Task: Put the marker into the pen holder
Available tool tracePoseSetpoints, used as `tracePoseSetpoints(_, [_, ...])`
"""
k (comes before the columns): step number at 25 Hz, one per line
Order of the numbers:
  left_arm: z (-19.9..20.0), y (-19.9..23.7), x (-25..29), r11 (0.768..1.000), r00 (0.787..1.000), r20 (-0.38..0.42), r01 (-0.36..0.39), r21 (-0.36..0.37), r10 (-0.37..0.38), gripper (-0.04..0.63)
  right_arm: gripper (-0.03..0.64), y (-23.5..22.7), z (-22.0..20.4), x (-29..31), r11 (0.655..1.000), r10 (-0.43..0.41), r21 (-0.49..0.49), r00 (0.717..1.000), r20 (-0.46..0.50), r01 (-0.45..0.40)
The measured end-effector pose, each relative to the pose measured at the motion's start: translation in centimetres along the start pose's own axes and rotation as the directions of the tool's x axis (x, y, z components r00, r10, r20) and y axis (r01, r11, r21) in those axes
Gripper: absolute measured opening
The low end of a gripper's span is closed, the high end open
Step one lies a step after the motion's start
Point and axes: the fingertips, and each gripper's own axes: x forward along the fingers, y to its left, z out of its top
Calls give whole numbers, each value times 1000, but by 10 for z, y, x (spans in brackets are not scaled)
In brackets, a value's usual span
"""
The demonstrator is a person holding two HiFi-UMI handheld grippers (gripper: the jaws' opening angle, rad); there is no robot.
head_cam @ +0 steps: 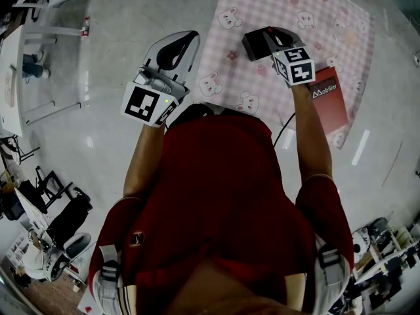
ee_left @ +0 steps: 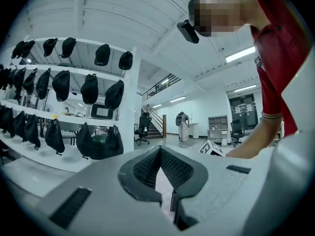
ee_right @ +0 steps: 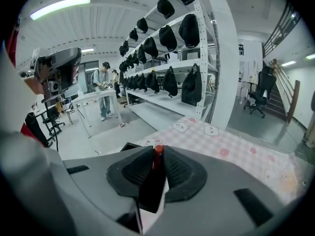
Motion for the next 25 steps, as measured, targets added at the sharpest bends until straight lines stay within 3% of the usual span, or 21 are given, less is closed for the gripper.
tracePoseSetpoints(8, [0, -1, -1, 1000, 1000, 0, 15, 2, -15, 6, 127, -6, 1, -2, 1000, -26, -3, 1000, 7, 26])
tracePoseSetpoints(15, [1, -3, 0, 999, 999, 6, 37, 1, -37, 6, 150, -8, 13, -17, 998, -60, -11, 996, 69, 61])
tracePoseSetpoints(19, [1, -8, 3, 998, 998, 11, 64, 1, -64, 6, 141, -6, 26, -32, 996, -80, -16, 989, 127, 82])
tracePoseSetpoints(25, [2, -15, 9, 994, 993, 21, 112, 2, -112, 6, 47, 5, 55, -64, 993, -115, 15, 963, 244, 115])
